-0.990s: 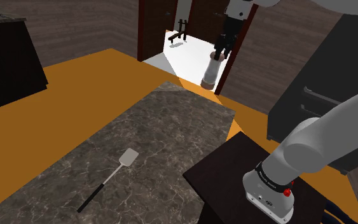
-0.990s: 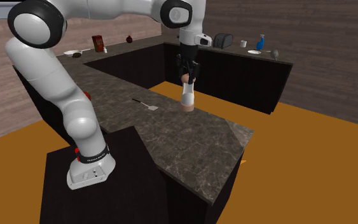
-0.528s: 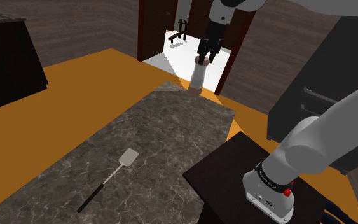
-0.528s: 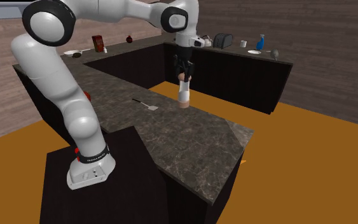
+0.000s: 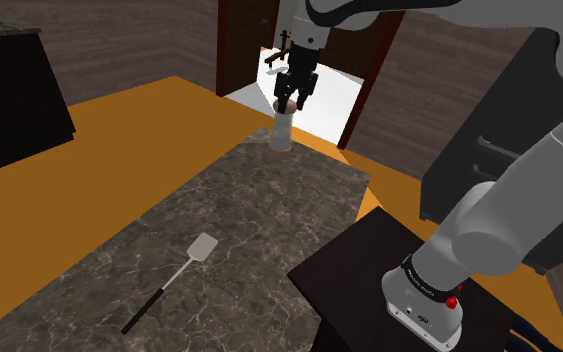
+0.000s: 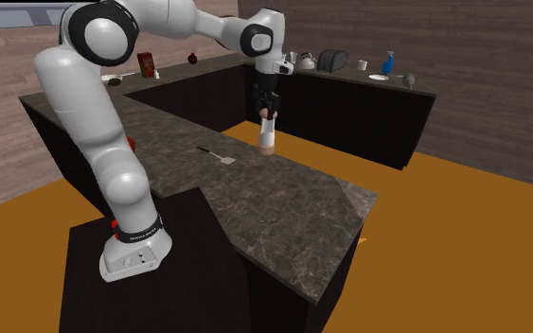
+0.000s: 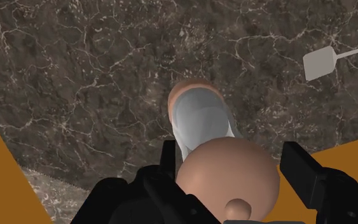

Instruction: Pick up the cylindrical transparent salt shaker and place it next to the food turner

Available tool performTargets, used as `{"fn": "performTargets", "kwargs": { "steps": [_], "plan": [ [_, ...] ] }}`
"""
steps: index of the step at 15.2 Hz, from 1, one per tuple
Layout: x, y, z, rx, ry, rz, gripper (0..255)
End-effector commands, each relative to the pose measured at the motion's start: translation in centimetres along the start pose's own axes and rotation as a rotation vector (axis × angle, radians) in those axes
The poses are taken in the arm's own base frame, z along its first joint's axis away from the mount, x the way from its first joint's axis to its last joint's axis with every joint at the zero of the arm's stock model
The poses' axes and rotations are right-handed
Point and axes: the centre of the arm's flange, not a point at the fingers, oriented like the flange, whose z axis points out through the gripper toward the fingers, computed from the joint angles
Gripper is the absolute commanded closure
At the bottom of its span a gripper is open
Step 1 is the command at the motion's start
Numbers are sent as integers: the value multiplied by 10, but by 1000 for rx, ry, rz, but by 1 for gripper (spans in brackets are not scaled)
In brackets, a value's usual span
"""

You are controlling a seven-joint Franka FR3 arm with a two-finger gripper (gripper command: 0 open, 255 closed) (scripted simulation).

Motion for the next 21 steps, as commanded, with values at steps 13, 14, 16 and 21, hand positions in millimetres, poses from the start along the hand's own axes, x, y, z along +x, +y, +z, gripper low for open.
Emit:
{"fn": "performTargets", "kwargs": {
  "steps": [13, 14, 16, 21],
  "plan": [
    [72, -155, 68, 1, 1, 1, 255],
    [77, -166, 73, 1, 1, 1, 255],
    [87, -188, 83, 1, 1, 1, 255],
    [112, -244, 108, 1, 1, 1, 255]
  ]
}}
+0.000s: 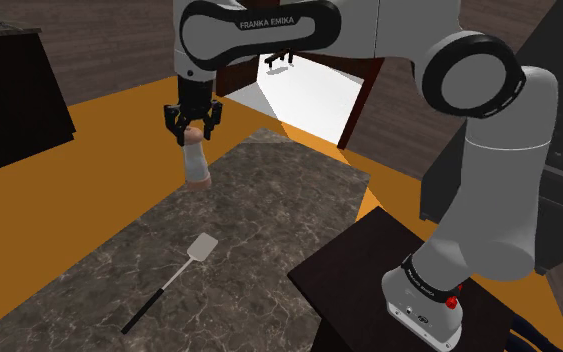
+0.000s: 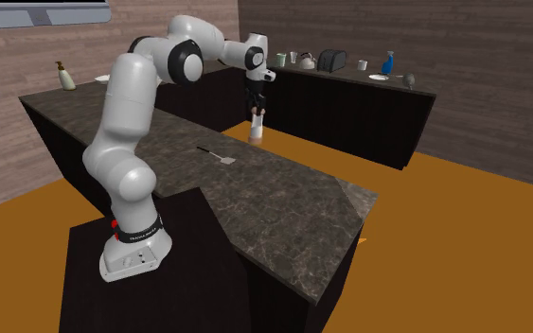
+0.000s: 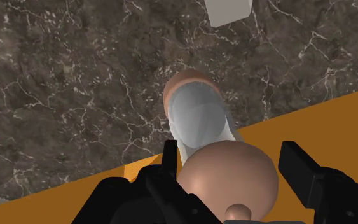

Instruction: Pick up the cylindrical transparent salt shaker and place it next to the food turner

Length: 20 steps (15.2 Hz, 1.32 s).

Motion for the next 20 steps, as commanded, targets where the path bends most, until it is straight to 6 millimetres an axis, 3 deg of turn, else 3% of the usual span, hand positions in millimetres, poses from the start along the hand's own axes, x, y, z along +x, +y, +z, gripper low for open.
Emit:
{"fn": "performTargets", "kwargs": {
  "steps": [1, 5, 20],
  "plan": [
    [9, -24, 10, 0, 0, 1, 255],
    [31, -73, 32, 0, 0, 1, 255],
    [34, -67, 104, 0, 0, 1, 255]
  ]
}}
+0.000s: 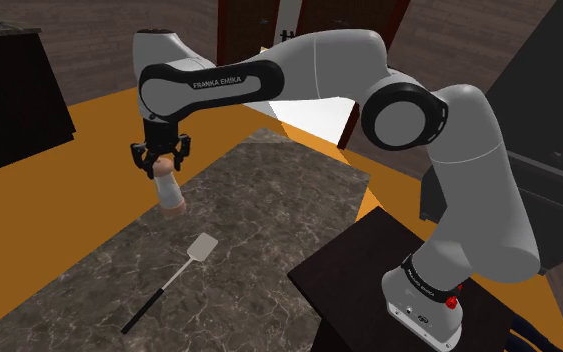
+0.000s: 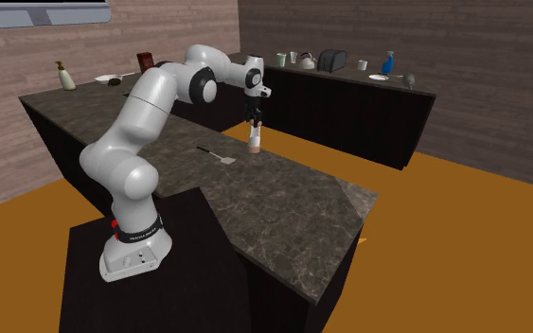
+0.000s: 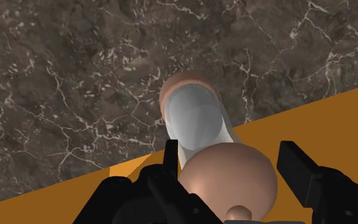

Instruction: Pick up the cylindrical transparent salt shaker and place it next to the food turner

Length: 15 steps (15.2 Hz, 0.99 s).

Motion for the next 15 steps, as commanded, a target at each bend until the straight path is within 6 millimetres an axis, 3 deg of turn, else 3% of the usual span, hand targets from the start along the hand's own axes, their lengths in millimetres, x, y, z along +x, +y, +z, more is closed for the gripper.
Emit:
{"fn": "performTargets", "kwargs": {
  "steps": [1, 7, 8, 13, 15],
  "plan": [
    [-1, 1, 2, 1, 1, 0, 255],
    [-1, 1, 2, 1, 1, 0, 255],
    [-1, 1, 2, 1, 1, 0, 0],
    [-1, 1, 2, 1, 1, 0, 0],
    [-1, 1, -25, 1, 1, 0, 0]
  ]
}}
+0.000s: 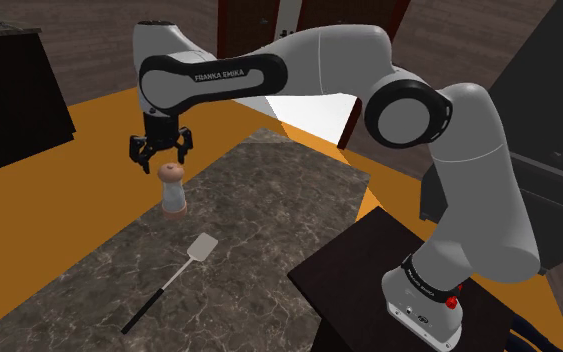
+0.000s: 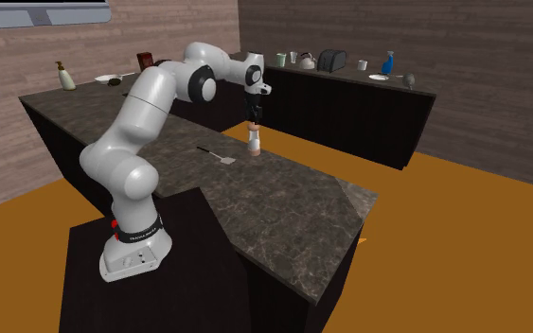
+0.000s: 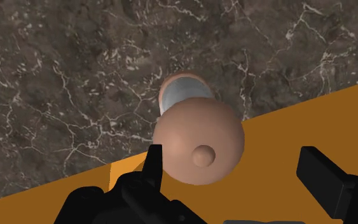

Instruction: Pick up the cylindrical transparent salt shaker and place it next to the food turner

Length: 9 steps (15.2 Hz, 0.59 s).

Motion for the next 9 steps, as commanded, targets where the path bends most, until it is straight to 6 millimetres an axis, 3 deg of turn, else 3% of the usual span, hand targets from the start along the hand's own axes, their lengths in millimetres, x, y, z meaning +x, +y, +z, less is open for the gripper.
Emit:
{"fn": "performTargets", "kwargs": {
  "steps": [1, 2, 9],
  "plan": [
    [1, 0, -23, 0, 0, 0, 0],
    [1, 0, -34, 0, 0, 0, 0],
    [1, 0, -34, 0, 0, 0, 0]
  ]
}}
